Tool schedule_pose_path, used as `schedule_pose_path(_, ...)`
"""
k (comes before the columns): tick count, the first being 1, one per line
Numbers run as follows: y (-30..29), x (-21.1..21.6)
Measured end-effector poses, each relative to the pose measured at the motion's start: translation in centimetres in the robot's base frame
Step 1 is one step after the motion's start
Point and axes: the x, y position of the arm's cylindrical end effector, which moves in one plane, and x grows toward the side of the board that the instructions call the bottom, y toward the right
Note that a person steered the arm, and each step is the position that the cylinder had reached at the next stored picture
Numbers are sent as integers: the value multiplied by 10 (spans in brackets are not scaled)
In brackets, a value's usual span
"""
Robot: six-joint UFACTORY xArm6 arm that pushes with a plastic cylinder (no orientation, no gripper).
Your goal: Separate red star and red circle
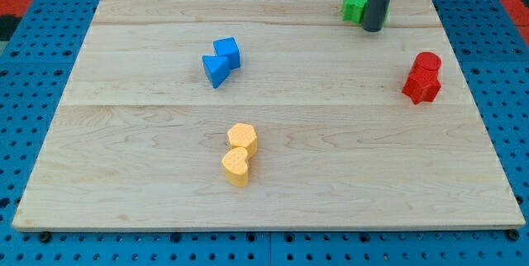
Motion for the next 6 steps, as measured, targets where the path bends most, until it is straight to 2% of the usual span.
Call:
schedule_pose_path(2, 0, -2)
schedule_pose_path(3, 18, 11)
schedule_pose_path(4, 101, 67)
schedule_pose_path(5, 164, 103)
schedule_pose_path(6, 107, 117)
